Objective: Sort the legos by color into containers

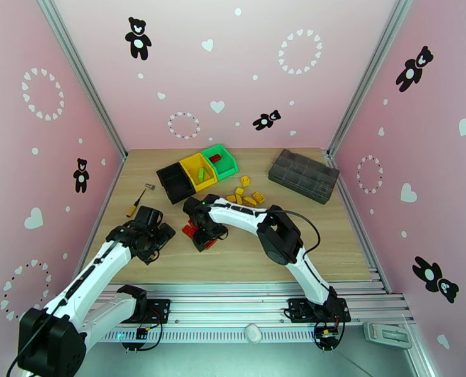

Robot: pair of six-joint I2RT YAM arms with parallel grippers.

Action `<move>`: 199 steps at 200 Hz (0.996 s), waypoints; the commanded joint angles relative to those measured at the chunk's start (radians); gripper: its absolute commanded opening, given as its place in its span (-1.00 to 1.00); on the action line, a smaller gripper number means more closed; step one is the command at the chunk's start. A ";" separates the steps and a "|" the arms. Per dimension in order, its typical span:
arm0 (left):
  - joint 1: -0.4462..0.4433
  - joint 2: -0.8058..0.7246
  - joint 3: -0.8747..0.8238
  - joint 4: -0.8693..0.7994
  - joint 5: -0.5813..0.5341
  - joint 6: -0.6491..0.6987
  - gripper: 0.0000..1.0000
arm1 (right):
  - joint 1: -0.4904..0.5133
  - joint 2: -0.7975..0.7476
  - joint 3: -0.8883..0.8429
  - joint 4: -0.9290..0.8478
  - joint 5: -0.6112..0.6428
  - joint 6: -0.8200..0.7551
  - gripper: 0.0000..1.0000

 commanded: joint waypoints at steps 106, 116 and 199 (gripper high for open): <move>-0.083 0.331 0.311 0.162 0.123 0.087 0.77 | -0.132 -0.296 -0.237 0.014 -0.029 0.031 0.34; -0.117 0.376 0.353 0.185 0.142 0.087 0.76 | -0.165 -0.316 -0.239 0.014 -0.037 0.032 0.34; -0.163 0.722 0.746 0.318 0.294 0.045 0.75 | -0.442 -0.185 0.086 0.112 -0.269 0.172 0.32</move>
